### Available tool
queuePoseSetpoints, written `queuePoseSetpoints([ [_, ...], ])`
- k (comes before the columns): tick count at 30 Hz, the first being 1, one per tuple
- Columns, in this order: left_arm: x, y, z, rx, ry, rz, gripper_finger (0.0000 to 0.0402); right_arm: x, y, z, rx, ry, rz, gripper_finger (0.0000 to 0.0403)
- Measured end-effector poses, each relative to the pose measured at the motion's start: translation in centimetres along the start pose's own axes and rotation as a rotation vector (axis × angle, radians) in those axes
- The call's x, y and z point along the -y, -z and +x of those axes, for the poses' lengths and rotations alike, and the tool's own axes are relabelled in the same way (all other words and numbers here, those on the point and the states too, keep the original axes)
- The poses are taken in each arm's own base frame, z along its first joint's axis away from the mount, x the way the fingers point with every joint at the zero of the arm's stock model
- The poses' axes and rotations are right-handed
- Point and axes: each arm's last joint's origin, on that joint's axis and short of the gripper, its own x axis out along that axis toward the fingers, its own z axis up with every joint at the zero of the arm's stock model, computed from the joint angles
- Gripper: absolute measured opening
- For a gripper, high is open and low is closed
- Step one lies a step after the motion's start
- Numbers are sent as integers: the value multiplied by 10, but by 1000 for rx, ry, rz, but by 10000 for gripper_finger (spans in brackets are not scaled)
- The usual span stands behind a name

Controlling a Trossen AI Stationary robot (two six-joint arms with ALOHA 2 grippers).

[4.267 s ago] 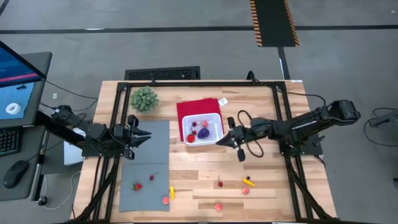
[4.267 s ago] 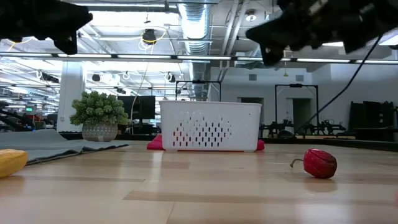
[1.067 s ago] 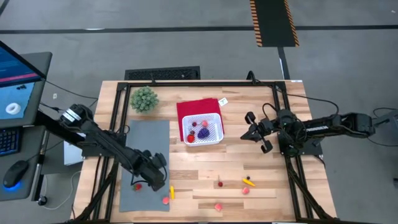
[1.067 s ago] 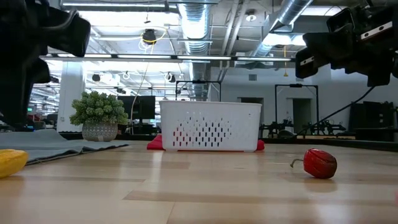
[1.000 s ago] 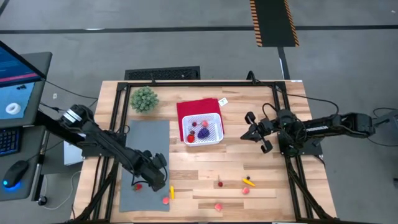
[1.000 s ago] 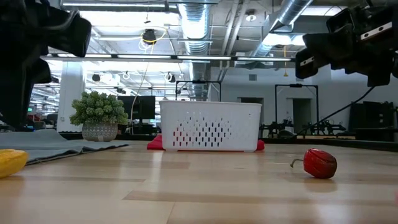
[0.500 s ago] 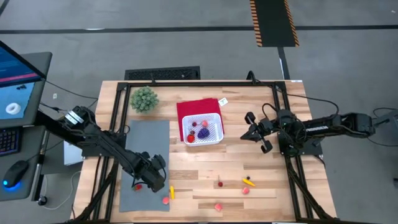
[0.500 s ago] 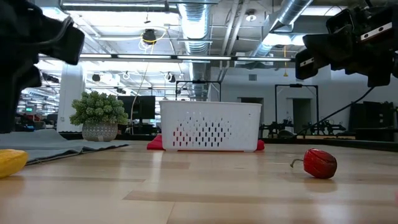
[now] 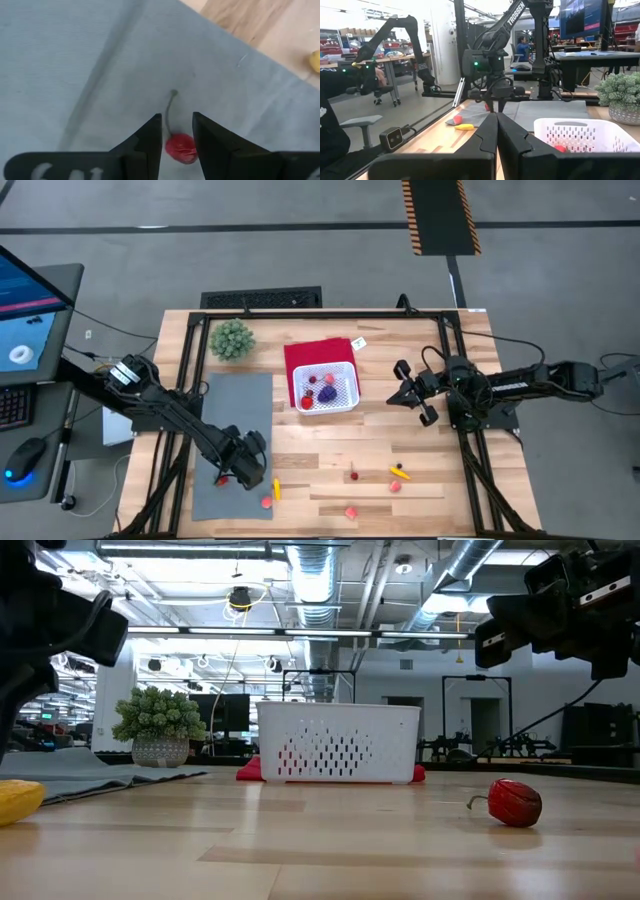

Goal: Pick and placing Produce into tupperware
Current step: Put the red cherry into the white bin

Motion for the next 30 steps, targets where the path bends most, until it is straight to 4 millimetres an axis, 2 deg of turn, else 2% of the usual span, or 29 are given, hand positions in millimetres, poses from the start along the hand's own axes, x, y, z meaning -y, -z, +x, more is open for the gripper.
queuePoseSetpoints([
  [26, -1, 1, 1, 14, -22, 9, 98, 0, 1, 0, -5, 0, 10, 33],
  [30, -5, 5, 6, 6, -26, 8, 98, 0, 1, 0, -5, 0, 11, 32],
])
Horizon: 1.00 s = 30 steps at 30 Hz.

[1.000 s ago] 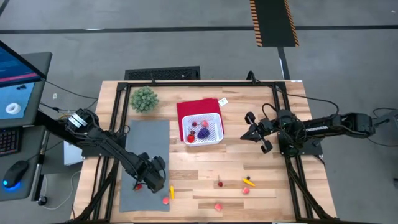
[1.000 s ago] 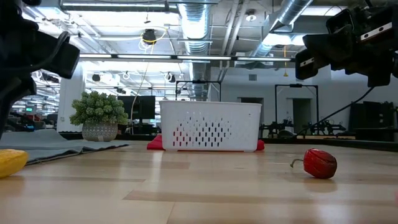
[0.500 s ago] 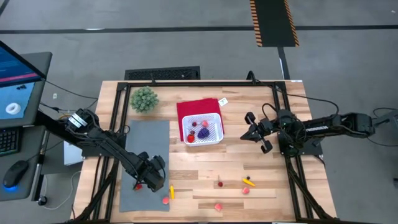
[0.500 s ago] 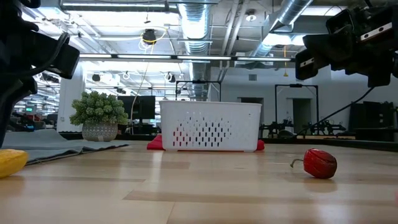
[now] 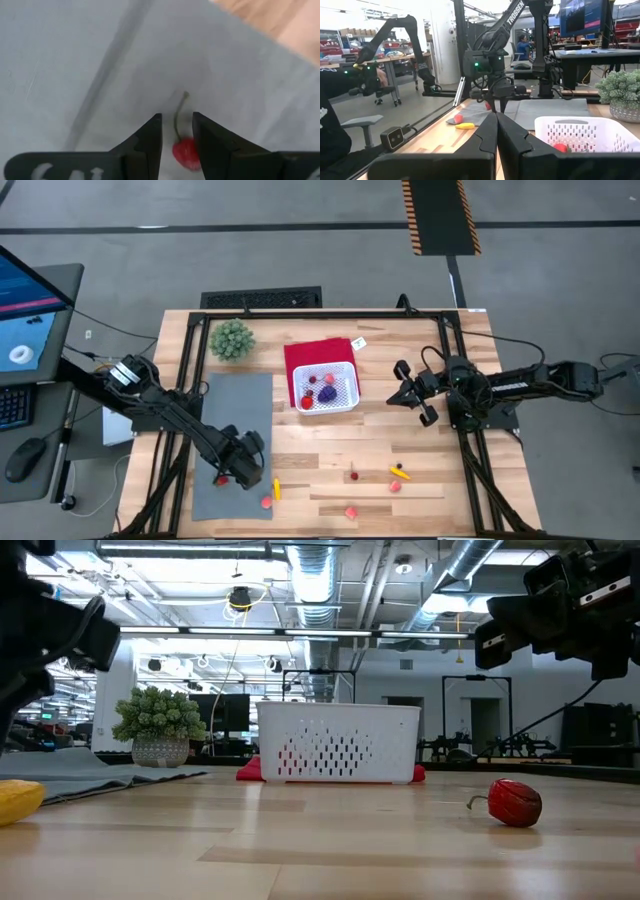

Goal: Pick and placing Produce into tupperware
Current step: Put the red cherry into the white bin

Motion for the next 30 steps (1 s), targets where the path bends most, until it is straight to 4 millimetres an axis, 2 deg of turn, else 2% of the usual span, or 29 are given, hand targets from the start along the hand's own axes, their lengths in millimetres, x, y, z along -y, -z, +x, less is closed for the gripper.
queuePoseSetpoints([
  [6, -3, 2, 5, 8, 13, 1, 98, 0, 0, 0, 0, 0, 1, 33],
  [10, 0, 1, 5, 26, 36, 72, 91, 0, 0, 0, 0, 0, 0, 32],
  [18, 3, 4, 5, 22, 59, 183, 7, 0, 0, 0, -1, 0, 1, 33],
  [25, 2, 4, 5, 28, 56, 213, 6, 0, 0, 0, -3, 0, 3, 31],
  [30, 1, 3, 5, 43, 38, 158, 8, 0, 0, 0, -3, 0, 3, 33],
])
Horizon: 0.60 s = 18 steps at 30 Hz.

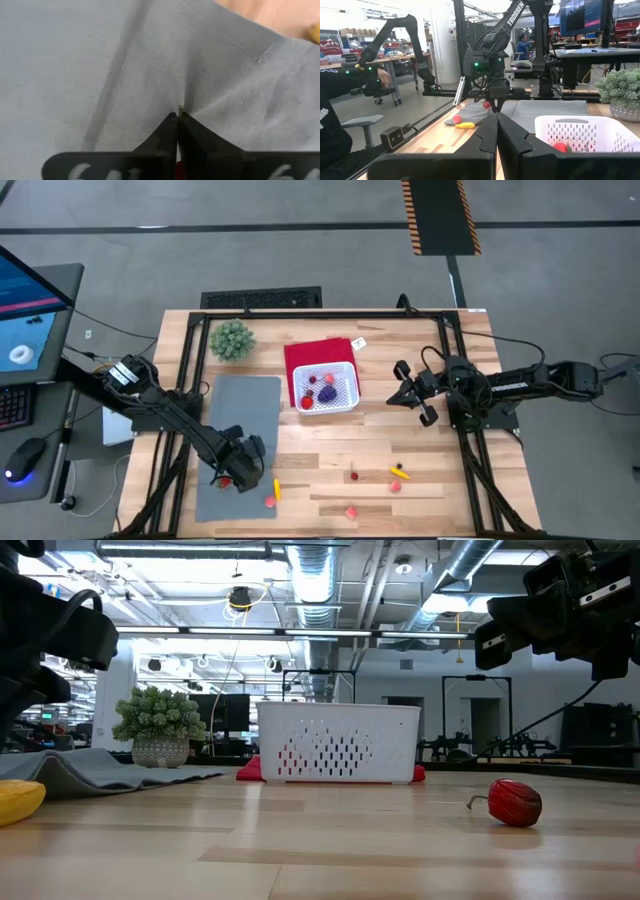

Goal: Pick and placing Produce into tupperware
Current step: Put the red cherry into the white bin

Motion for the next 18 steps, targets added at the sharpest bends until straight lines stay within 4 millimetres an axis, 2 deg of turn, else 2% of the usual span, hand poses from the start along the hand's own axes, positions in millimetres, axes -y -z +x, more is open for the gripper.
queuePoseSetpoints([
  [14, -5, 2, 0, -35, -38, -49, 67, 0, 0, 0, -4, 0, 3, 31],
  [18, -5, 1, 0, 5, -57, -48, 77, 0, 0, 0, -4, 0, 3, 30],
])
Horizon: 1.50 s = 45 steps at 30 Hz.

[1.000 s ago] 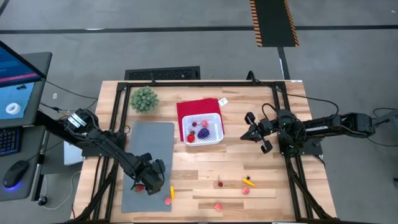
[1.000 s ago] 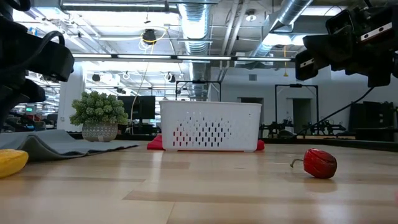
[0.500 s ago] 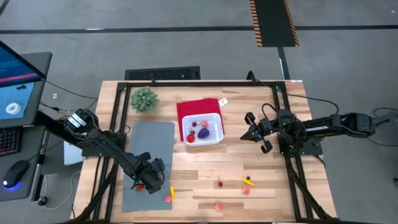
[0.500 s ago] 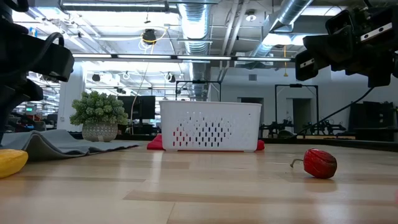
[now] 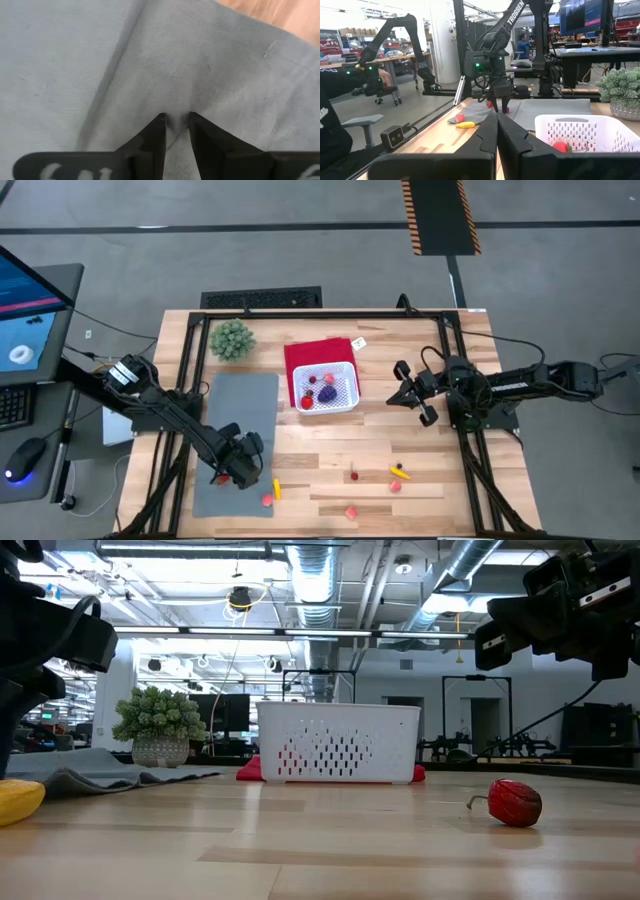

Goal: Pick and placing Produce into tupperware
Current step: Put the red cherry into the white bin

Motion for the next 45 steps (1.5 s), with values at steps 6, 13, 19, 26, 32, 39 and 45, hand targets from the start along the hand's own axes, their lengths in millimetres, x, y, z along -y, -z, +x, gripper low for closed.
queuePoseSetpoints([
  [6, 1, -5, 1, 21, 29, 0, 109, 0, 1, 0, -12, 1, 10, 30],
  [13, 1, -5, 1, 9, 24, 48, 177, 0, 2, 0, -13, 1, 11, 29],
  [19, 1, -4, 1, -11, 38, 90, 187, 0, 1, 0, -13, 1, 10, 30],
  [26, 5, -8, -10, -8, -6, 165, 161, 0, 2, 0, -13, 1, 11, 31],
  [32, 5, -11, -22, -32, -65, 215, 141, 0, 2, 0, -18, 1, 15, 28],
  [39, 4, -8, -21, -72, -59, 224, 137, 0, 4, 0, -30, 2, 25, 33],
  [45, 8, -10, -21, -47, -21, 232, 137, 0, 4, 0, -31, 2, 25, 29],
])
